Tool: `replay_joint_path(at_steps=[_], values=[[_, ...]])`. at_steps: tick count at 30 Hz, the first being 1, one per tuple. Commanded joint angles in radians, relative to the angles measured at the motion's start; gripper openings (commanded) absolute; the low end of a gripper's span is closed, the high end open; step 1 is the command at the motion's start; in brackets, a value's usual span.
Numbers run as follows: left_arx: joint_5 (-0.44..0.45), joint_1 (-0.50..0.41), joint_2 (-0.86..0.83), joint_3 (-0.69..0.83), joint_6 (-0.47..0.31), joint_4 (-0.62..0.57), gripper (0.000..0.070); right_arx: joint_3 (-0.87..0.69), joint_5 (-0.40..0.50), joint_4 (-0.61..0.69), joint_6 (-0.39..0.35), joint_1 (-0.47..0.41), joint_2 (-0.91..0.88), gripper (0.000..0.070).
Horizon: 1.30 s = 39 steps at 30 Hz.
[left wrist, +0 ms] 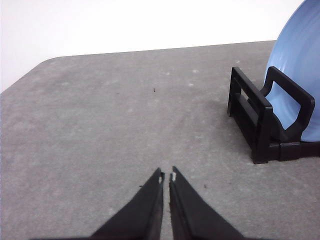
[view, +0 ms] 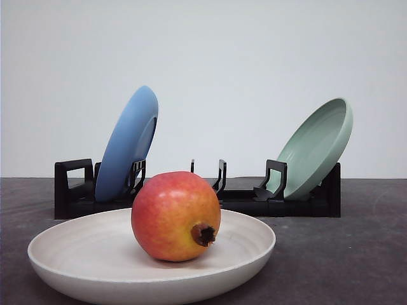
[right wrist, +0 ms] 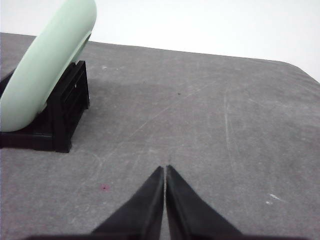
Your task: Place pomegranate in white plate
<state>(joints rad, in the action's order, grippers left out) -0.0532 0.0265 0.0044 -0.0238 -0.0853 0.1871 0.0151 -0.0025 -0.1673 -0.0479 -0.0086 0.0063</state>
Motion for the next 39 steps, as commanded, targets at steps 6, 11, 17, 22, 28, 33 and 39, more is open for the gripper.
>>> replay_joint_path(at_steps=[6, 11, 17, 22, 28, 33, 39], values=[[0.001, -0.002, -0.001, 0.012, -0.002, 0.000, 0.0000, -0.004, 0.003, 0.011, 0.010, 0.000, -0.003, 0.0000], [0.001, -0.002, -0.001, 0.012, -0.002, 0.000, 0.0000, -0.004, 0.003, 0.011, 0.010, 0.000, -0.003, 0.0000], [0.001, -0.002, -0.001, 0.012, -0.002, 0.000, 0.0000, -0.004, 0.003, 0.011, 0.010, 0.000, -0.003, 0.0000], [0.001, -0.002, -0.001, 0.012, -0.002, 0.000, 0.0000, -0.004, 0.003, 0.011, 0.010, 0.000, -0.003, 0.0000], [0.001, -0.002, -0.001, 0.012, -0.002, 0.000, 0.0000, -0.004, 0.003, 0.011, 0.010, 0.000, -0.003, 0.0000], [0.001, -0.002, -0.001, 0.012, -0.002, 0.000, 0.0000, -0.004, 0.003, 0.011, 0.010, 0.000, -0.003, 0.0000], [0.001, -0.002, -0.001, 0.012, -0.002, 0.000, 0.0000, -0.004, 0.003, 0.011, 0.010, 0.000, -0.003, 0.0000]])
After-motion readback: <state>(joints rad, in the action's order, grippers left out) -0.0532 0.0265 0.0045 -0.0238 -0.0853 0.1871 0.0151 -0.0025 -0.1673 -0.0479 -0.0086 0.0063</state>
